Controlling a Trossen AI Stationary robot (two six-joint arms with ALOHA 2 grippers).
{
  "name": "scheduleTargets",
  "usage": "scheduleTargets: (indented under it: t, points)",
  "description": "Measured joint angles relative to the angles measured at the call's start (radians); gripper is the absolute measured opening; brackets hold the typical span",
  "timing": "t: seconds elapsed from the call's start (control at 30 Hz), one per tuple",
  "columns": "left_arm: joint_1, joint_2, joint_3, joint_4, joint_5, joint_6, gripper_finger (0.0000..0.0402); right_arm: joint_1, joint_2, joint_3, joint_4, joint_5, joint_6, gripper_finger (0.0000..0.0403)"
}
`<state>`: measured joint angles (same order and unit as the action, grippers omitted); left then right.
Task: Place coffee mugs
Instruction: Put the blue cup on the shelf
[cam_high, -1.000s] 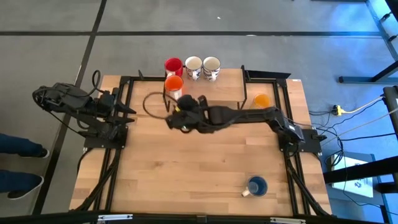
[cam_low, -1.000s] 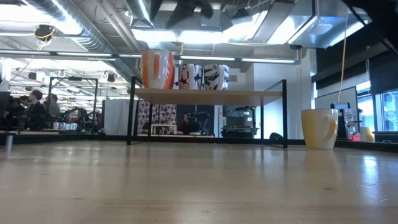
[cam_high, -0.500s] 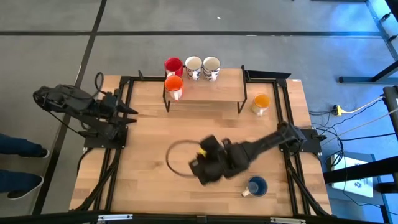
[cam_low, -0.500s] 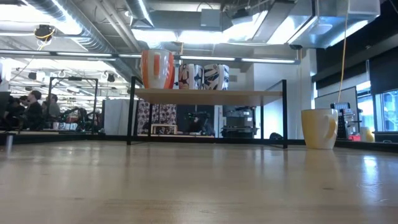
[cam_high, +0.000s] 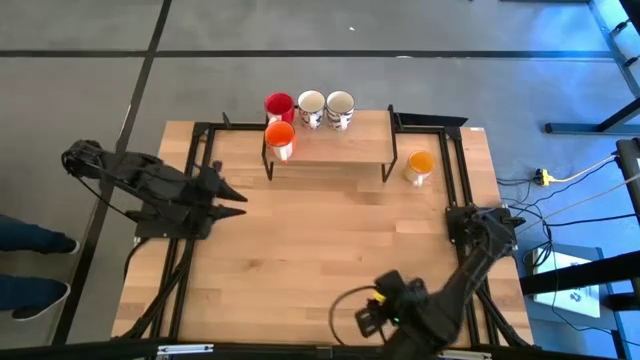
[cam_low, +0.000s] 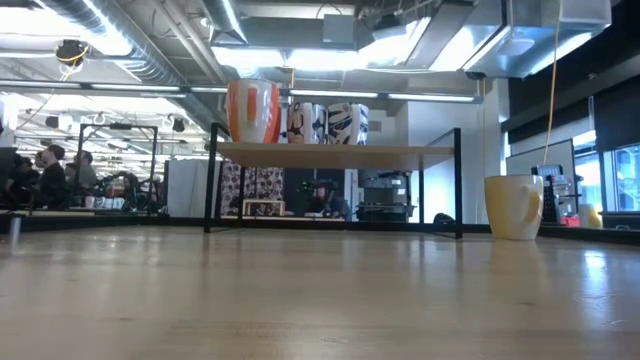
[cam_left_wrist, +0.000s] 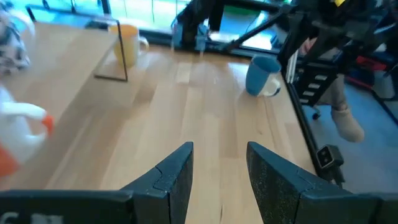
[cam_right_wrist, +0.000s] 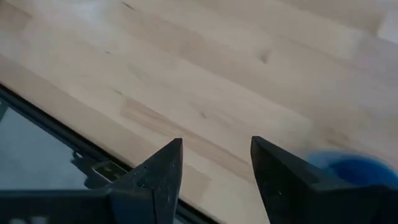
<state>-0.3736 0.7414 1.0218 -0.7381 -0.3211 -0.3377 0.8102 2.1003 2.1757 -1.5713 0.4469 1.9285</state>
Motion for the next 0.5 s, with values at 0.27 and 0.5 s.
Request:
scheduleTargets:
  t: [0.27, 0.5]
  points:
    - [0.000, 0.139, -0.001, 0.018, -0.002, -0.062, 0.0144, 0.166, -0.134, -0.235, 0.000, -0.089, 0.227, 0.0179]
    - [0.018, 0.208, -0.001, 0.047, 0.000, -0.123, 0.0144, 0.218, -0.284, -0.465, 0.002, -0.206, 0.285, 0.0179]
